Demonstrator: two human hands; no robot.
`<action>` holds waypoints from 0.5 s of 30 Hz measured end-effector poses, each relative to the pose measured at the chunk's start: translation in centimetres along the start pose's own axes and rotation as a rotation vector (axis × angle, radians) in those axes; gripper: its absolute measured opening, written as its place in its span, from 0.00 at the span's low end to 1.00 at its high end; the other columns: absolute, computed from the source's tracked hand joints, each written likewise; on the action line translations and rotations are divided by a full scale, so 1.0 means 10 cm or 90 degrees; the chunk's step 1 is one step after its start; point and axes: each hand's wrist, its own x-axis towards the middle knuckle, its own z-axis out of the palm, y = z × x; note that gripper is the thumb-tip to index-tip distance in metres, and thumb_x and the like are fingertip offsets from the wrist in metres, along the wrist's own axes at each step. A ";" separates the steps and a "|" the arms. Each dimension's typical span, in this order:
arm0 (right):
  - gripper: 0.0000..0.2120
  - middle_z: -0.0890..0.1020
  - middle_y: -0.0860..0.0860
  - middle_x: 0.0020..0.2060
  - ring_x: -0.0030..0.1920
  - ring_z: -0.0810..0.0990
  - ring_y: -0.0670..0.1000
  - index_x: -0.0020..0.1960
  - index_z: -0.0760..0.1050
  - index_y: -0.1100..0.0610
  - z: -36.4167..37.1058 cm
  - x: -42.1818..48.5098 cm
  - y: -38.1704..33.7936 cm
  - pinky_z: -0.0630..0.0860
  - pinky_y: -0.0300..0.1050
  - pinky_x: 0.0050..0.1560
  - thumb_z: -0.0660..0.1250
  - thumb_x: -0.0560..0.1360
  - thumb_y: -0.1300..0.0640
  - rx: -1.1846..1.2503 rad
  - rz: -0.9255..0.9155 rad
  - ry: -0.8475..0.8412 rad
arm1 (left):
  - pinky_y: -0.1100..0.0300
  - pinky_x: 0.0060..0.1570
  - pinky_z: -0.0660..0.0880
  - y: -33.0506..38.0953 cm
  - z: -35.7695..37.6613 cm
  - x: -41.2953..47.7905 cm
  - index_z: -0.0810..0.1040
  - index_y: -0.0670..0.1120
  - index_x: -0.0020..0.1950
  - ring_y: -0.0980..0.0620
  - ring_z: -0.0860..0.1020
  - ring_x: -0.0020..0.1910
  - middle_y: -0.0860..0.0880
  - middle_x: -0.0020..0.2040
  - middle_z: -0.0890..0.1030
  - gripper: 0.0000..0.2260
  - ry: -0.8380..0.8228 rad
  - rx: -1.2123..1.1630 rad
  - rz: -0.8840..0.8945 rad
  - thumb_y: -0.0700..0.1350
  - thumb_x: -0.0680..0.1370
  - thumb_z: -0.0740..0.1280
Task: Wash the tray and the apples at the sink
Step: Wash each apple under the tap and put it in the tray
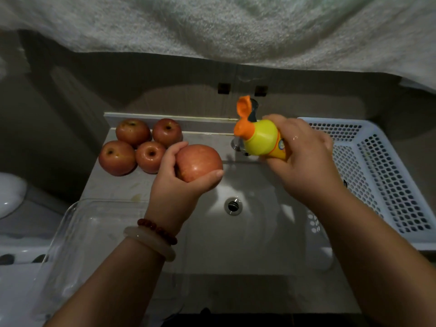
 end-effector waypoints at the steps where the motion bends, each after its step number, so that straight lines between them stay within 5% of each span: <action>1: 0.27 0.77 0.47 0.56 0.58 0.74 0.50 0.67 0.70 0.45 -0.02 0.02 -0.02 0.66 0.55 0.62 0.70 0.68 0.49 0.073 0.019 -0.007 | 0.54 0.52 0.78 -0.01 0.01 0.00 0.68 0.60 0.64 0.59 0.74 0.51 0.64 0.55 0.68 0.33 -0.001 -0.001 -0.004 0.47 0.65 0.79; 5: 0.25 0.81 0.44 0.52 0.52 0.79 0.43 0.63 0.73 0.44 -0.04 0.09 -0.07 0.75 0.41 0.54 0.75 0.69 0.56 0.366 0.112 -0.058 | 0.57 0.50 0.77 -0.05 0.01 -0.02 0.66 0.61 0.65 0.60 0.72 0.52 0.59 0.57 0.68 0.34 -0.015 0.014 -0.014 0.47 0.65 0.78; 8: 0.25 0.83 0.46 0.51 0.53 0.81 0.46 0.62 0.74 0.47 0.05 0.16 -0.09 0.78 0.49 0.56 0.75 0.69 0.61 0.512 0.161 -0.078 | 0.61 0.47 0.75 -0.07 0.01 -0.04 0.66 0.61 0.65 0.60 0.72 0.51 0.59 0.58 0.67 0.34 -0.015 0.025 -0.016 0.48 0.65 0.78; 15: 0.24 0.82 0.46 0.49 0.50 0.82 0.43 0.58 0.73 0.48 0.27 0.42 -0.28 0.78 0.39 0.50 0.73 0.69 0.69 0.622 0.158 -0.096 | 0.55 0.52 0.77 -0.11 -0.03 -0.02 0.67 0.61 0.64 0.60 0.74 0.51 0.66 0.55 0.68 0.34 -0.003 0.041 -0.013 0.49 0.63 0.79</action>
